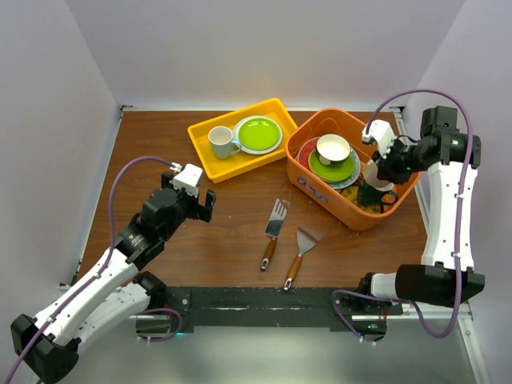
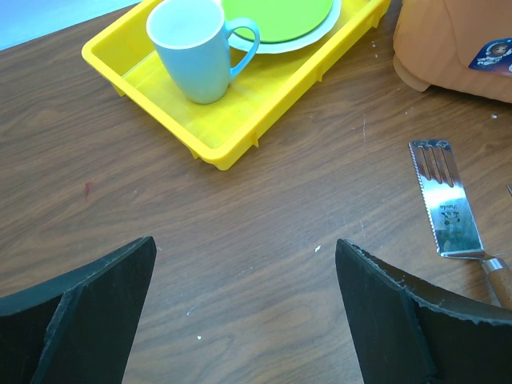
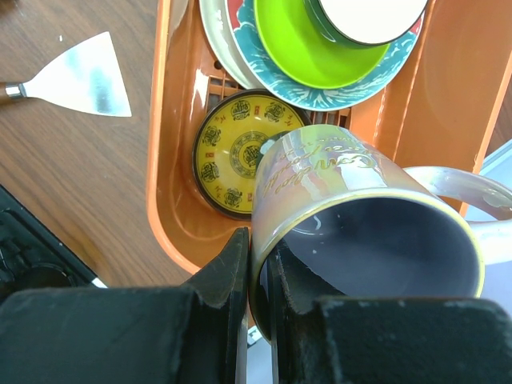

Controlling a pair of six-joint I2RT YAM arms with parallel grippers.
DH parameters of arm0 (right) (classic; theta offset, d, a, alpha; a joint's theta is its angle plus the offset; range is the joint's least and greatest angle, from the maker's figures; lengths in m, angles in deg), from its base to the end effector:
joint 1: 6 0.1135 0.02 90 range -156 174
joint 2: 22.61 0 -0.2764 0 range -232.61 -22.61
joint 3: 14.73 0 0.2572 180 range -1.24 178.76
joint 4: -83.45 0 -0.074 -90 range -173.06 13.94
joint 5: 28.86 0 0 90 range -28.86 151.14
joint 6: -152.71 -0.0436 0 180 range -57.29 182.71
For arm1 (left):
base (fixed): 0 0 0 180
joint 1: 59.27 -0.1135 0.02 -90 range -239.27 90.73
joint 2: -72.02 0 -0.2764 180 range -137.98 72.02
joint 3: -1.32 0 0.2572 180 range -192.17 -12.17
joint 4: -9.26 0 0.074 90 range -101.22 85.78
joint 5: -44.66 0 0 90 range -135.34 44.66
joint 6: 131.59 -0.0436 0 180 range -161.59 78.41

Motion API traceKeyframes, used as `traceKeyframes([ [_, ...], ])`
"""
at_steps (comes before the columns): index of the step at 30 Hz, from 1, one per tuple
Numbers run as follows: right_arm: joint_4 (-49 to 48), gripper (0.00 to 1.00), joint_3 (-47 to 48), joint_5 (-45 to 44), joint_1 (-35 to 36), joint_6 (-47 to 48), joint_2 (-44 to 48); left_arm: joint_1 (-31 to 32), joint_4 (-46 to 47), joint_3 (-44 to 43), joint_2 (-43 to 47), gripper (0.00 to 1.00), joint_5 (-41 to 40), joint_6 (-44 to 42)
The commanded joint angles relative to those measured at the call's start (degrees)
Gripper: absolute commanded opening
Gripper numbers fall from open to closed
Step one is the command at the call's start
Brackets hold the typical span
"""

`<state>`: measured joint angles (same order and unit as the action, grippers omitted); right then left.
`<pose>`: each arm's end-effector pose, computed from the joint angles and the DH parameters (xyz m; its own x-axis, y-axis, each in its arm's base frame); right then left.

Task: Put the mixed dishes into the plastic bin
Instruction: Place the cup in the plastic bin.

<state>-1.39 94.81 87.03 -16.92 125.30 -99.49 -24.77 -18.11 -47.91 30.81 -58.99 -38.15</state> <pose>0.2256 -0.0241 0.4211 -0.3765 -0.7407 -0.5564 -0.7859 0.5734 -0.2316 0.1513 -0.0915 0.2929 -0.2946 0.1317 -0.9465 0.3499 0.9366 0.0214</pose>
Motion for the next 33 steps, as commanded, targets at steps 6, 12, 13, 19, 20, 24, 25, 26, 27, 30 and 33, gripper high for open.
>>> traceKeyframes([
  [6, -3.09, 0.00, 0.28, -1.02, 0.46, 0.43, 1.03, -0.31, 2.29, -0.11, 0.78, 1.00, 0.20, -0.10],
  [12, -3.53, 0.00, -0.25, -1.28, 0.55, 0.43, 0.94, -0.31, 2.29, -0.11, 0.78, 1.00, 0.20, -0.19],
  [13, -3.62, 0.00, -0.34, -1.37, 0.55, 0.34, 0.86, -0.40, 2.29, -0.11, 0.78, 1.00, 0.20, -0.19],
  [19, -4.06, 0.00, -0.86, -1.54, 0.55, 0.25, 0.59, -0.40, 2.29, -0.11, 0.78, 1.00, 0.20, -0.10],
  [20, -4.06, 0.00, -0.86, -1.54, 0.55, 0.34, 0.59, -0.31, 2.29, -0.11, 0.78, 1.00, 0.20, -0.19],
  [24, -4.32, 0.00, -1.39, -1.46, 0.63, 0.25, 0.42, -0.40, 2.29, -0.11, 0.78, 1.00, 0.29, -0.19],
  [25, -4.32, 0.00, -1.39, -1.54, 0.63, 0.25, 0.50, -0.40, 2.20, -0.11, 0.87, 1.00, 0.29, -0.19],
  [26, -4.41, 0.00, -1.48, -1.54, 0.63, 0.17, 0.33, -0.31, 2.20, -0.11, 0.78, 1.00, 0.29, -0.19],
  [27, -4.50, 0.00, -1.57, -1.54, 0.63, 0.08, 0.33, -0.31, 2.20, -0.11, 0.87, 1.00, 0.29, -0.10],
  [30, -4.68, 0.00, -1.57, -1.72, 0.72, 0.08, 0.33, -0.31, 2.29, -0.20, 0.87, 1.00, 0.29, -0.19],
  [33, -4.68, 0.00, -1.48, -1.90, 0.72, 0.08, 0.15, -0.40, 2.29, -0.20, 0.96, 1.00, 0.29, -0.19],
])
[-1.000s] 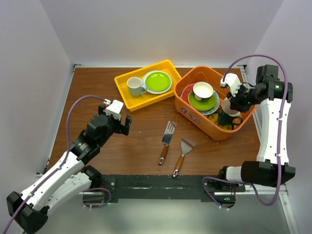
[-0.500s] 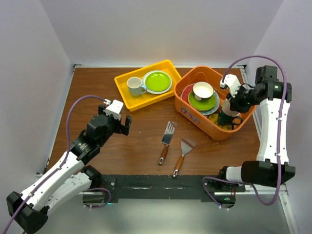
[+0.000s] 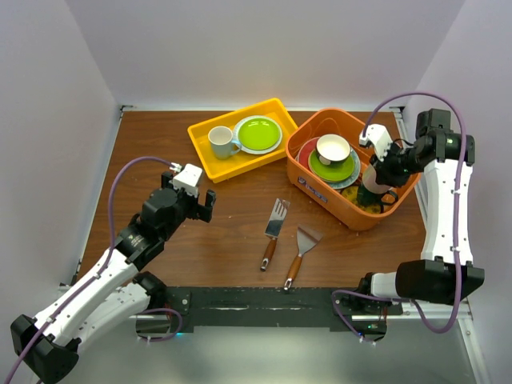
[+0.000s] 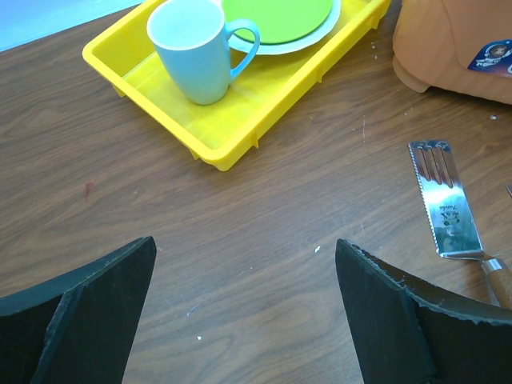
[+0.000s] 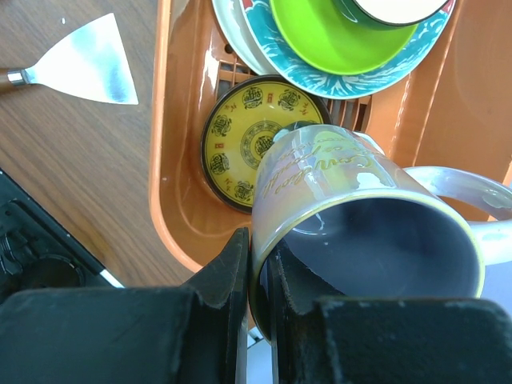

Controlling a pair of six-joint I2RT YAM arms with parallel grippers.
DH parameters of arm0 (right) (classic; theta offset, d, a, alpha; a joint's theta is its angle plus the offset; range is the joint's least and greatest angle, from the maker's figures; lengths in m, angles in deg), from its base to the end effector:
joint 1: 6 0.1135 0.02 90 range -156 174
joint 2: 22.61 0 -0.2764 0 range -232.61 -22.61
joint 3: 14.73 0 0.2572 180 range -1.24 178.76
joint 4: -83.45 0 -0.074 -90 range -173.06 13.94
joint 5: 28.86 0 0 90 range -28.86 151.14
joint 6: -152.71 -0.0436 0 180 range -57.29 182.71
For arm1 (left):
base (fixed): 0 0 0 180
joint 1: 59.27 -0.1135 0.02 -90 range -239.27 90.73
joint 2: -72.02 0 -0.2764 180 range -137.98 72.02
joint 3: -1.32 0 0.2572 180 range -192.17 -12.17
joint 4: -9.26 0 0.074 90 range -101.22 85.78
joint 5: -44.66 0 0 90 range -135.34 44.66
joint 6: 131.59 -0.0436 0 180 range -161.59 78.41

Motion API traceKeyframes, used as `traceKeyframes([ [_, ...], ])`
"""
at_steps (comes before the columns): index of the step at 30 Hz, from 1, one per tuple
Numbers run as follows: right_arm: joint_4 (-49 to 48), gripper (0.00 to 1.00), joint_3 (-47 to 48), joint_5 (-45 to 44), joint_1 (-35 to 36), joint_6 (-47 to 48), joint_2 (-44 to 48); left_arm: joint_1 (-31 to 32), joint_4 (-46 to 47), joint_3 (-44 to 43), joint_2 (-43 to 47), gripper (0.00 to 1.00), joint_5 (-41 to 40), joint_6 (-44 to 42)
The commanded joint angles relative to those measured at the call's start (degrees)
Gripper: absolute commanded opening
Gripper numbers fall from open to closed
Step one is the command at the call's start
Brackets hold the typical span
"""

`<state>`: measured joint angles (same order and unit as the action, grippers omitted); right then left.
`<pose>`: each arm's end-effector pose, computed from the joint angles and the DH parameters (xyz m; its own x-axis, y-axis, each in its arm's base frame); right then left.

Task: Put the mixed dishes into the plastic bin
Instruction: Place the cup in the plastic bin.

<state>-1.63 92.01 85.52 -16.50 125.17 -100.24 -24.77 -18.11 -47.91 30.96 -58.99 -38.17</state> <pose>0.2315 -0.0246 0.4049 -0.4144 -0.7446 -0.5233 -0.7954 0.5757 -0.1892 0.1509 -0.0912 0.2933 -0.2924 0.1306 -0.9473 0.3499 0.9365 0.0211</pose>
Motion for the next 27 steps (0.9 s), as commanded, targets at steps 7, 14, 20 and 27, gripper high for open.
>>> traceKeyframes([
  [7, -4.52, 0.00, 1.14, -0.65, 0.31, 0.21, 0.37, -0.31, 2.29, -0.20, 0.89, 1.00, 0.38, -0.17],
  [14, -4.87, 0.00, 0.88, -0.83, 0.39, 0.03, 0.11, -0.31, 2.20, -0.20, 1.16, 1.00, 0.38, -0.17],
  [20, -5.14, 0.00, 0.70, -0.91, 0.39, -0.14, -0.25, -0.31, 2.29, -0.20, 1.16, 1.00, 0.47, -0.17],
  [27, -5.58, 0.00, 0.53, -1.44, 0.39, -0.23, -0.60, -0.31, 2.29, -0.20, 1.24, 1.00, 0.55, -0.17],
])
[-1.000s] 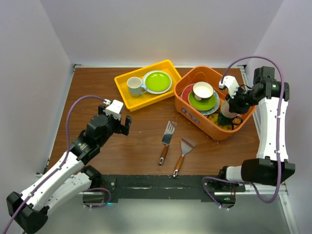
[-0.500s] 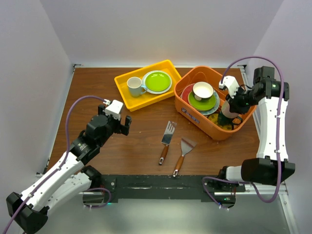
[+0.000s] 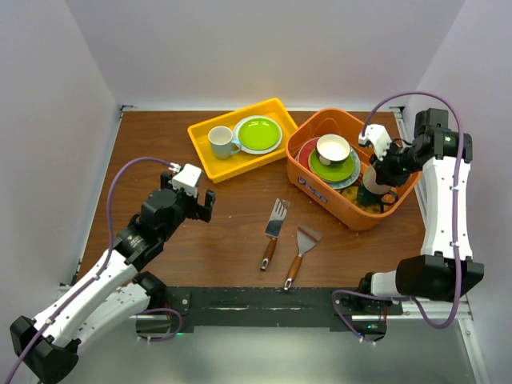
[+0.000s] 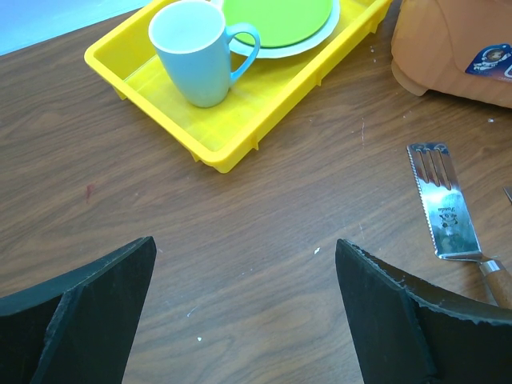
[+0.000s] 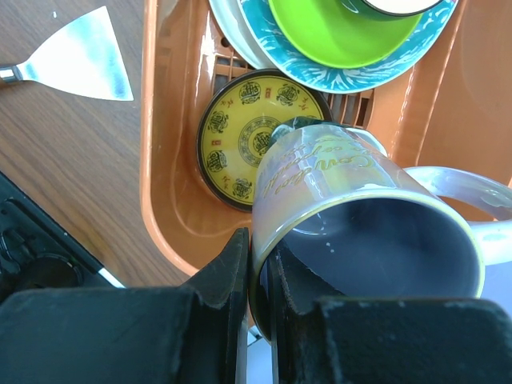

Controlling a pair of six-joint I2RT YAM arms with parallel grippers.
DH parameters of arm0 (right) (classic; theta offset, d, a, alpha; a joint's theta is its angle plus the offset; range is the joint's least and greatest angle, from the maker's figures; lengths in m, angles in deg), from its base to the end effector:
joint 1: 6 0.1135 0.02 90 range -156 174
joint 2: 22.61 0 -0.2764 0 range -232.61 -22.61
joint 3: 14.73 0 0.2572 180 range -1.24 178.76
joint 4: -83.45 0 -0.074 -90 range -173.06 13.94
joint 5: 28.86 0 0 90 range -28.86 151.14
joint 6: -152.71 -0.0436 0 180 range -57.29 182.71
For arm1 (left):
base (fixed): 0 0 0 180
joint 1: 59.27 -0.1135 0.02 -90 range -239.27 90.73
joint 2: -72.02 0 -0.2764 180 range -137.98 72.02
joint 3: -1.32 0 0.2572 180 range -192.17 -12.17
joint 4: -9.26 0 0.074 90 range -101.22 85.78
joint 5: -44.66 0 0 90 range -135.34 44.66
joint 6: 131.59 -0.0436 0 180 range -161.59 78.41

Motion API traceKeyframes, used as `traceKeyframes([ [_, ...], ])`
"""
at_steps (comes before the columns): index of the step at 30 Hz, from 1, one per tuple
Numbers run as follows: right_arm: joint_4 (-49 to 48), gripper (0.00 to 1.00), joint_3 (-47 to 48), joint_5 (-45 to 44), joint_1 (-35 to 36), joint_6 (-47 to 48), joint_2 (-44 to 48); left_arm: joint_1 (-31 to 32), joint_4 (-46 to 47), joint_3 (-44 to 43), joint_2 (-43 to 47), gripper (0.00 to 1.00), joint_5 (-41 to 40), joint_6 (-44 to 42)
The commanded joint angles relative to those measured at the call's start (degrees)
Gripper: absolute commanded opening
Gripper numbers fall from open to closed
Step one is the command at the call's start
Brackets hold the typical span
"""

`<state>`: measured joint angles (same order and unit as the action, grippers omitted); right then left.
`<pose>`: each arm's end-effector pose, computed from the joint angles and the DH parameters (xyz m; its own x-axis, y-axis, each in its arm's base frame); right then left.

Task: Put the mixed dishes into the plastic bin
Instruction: Place the cup in the plastic bin.

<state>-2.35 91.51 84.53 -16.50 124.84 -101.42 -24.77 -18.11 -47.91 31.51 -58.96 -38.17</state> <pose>0.2388 -0.0266 0.3984 -0.4341 -0.7447 -0.5069 -0.7925 0.5832 -0.1781 0.1495 -0.0903 0.2948 -0.2849 0.1255 -0.9503 0.3502 0.9365 0.0186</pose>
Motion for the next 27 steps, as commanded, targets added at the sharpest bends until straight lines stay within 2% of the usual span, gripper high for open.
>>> traceKeyframes([
  [1, -4.86, 0.00, 0.94, -0.46, 0.39, 0.10, 0.67, -0.31, 2.29, -0.20, 0.70, 1.00, 0.53, -0.08],
  [22, -5.73, 0.00, 0.94, -2.30, 0.39, -0.43, -0.30, -0.31, 2.20, -0.20, 0.96, 1.00, 0.62, -0.08],
  [27, -9.60, 0.00, -0.29, -4.59, 0.48, -2.97, -0.12, -0.31, 2.29, -0.20, 1.14, 1.00, 0.71, -0.17],
])
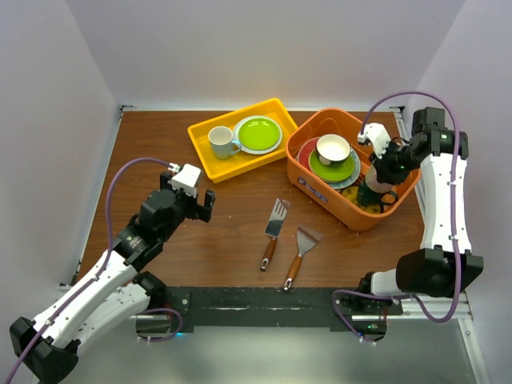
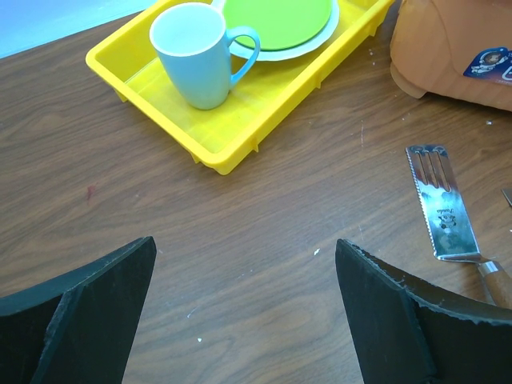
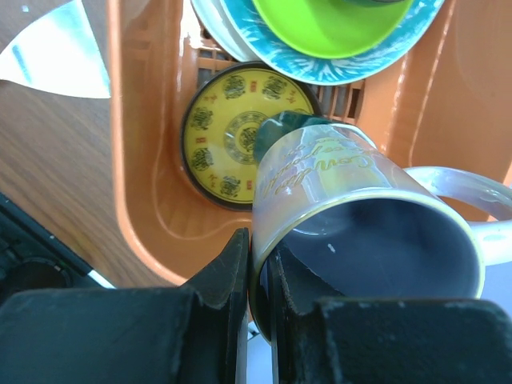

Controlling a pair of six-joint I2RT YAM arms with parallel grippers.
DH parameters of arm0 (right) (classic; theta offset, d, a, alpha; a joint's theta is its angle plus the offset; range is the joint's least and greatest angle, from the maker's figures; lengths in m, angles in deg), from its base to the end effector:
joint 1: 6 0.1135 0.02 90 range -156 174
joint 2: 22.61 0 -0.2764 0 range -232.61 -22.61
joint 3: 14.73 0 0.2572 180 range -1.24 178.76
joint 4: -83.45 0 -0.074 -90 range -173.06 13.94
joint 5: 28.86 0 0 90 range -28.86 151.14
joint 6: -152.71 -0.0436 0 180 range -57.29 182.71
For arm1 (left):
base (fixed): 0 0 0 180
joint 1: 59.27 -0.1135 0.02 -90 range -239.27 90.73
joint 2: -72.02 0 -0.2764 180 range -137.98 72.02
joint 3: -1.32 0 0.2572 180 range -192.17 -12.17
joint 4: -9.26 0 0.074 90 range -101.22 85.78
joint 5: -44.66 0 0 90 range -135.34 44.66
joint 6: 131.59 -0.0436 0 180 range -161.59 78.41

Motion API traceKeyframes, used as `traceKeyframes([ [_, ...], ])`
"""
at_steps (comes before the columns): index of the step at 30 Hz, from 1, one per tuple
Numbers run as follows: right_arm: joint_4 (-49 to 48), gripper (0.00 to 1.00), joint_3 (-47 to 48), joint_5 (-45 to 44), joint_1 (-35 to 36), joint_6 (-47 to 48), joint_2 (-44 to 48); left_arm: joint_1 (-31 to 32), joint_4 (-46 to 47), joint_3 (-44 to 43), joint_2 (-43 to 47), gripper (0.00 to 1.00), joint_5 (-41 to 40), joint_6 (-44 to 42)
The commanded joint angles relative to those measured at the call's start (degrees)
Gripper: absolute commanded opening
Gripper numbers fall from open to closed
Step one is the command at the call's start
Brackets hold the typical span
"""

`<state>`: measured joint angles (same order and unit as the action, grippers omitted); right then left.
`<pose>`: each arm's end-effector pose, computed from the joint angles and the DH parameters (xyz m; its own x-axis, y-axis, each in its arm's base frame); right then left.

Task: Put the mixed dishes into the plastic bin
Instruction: Place the cup in the plastic bin.

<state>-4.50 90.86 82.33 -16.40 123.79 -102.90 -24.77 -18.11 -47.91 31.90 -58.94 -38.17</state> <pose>0.2499 -0.0298 0.3905 -0.4615 -0.7450 -0.4816 -0.7775 0.6011 -0.1849 0.1485 -0.0896 0.2959 -0.2796 0.1218 -0.9523 0.3504 0.9364 0.0169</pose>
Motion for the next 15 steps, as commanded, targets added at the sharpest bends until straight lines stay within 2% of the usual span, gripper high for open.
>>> traceKeyframes([
  [1, -8.07, 0.00, 0.28, -2.47, 0.37, -2.54, 1.37, -0.40, 2.20, -0.20, 0.74, 1.00, 0.69, -0.17],
  [11, -9.57, 0.00, 4.32, -0.37, 0.37, -6.59, -1.00, -0.40, 2.38, -0.20, 0.74, 1.00, 0.77, -0.17],
  [15, -5.62, 0.00, 5.90, 6.56, 0.63, -4.57, -3.02, -0.40, 2.29, -0.20, 0.66, 1.00, 0.77, -0.17],
])
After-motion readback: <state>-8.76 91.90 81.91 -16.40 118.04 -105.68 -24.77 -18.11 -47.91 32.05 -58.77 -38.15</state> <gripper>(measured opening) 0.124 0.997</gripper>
